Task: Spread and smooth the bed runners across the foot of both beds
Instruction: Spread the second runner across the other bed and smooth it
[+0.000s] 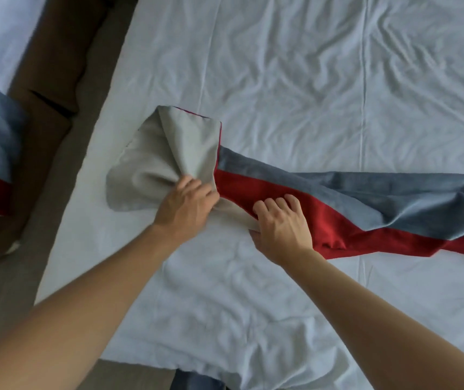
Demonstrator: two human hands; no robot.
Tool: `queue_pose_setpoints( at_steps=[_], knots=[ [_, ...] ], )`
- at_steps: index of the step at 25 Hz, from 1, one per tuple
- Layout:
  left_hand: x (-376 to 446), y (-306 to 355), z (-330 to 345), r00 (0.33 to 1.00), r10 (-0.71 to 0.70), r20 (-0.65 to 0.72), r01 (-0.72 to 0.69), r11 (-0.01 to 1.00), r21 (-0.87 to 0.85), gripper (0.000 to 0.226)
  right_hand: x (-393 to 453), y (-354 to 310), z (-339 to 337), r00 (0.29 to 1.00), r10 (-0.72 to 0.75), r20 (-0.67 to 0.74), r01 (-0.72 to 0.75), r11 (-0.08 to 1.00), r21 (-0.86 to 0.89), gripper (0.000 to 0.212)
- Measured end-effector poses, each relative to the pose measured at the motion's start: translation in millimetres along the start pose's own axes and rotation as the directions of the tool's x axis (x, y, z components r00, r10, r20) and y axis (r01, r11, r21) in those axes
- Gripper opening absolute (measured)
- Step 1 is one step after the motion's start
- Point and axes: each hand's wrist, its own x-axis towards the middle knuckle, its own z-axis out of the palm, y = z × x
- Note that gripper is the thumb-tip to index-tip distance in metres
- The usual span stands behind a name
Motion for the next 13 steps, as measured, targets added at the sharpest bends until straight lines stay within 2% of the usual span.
queue_pose_setpoints(
  at_steps=[2, 4, 5, 7, 9, 11, 13],
  knots=[
    [-9, 4, -8, 0.999, -0.044, 0.002, 0.044, 0.999, -0.023, 0.006, 18, -20, -2, 0.999, -0.004, 0.042, 0.003, 1.000, 0.025, 0.039],
    [-1, -7, -14, 0.985, -0.166, -0.055, 0.162, 0.985, -0.063, 0.008, 42, -44, 0, 0.994, 0.097, 0.056, -0.103, 0.987, 0.123, 0.053],
    [6, -15, -14, 0.964, -0.249, -0.090, 0.241, 0.967, -0.087, 0.010, 53, -53, 2, 0.984, 0.161, 0.078, -0.173, 0.967, 0.184, 0.054],
    [22, -28, -12, 0.887, -0.450, -0.100, 0.432, 0.887, -0.162, 0.014, 63, -67, 11, 0.973, 0.212, 0.093, -0.229, 0.939, 0.258, 0.030],
    [38, -32, -6, 0.767, -0.641, -0.035, 0.611, 0.745, -0.267, 0.031, 57, -78, 19, 0.982, 0.180, 0.064, -0.191, 0.941, 0.278, 0.003],
    [51, -25, 2, 0.677, -0.735, 0.044, 0.714, 0.641, -0.282, 0.054, 38, -88, 26, 0.998, 0.064, -0.005, -0.061, 0.969, 0.239, 0.011],
    [50, -14, 6, 0.668, -0.738, 0.100, 0.741, 0.646, -0.181, 0.063, 19, -96, 28, 0.997, -0.066, -0.036, 0.072, 0.981, 0.178, 0.011]
  ],
)
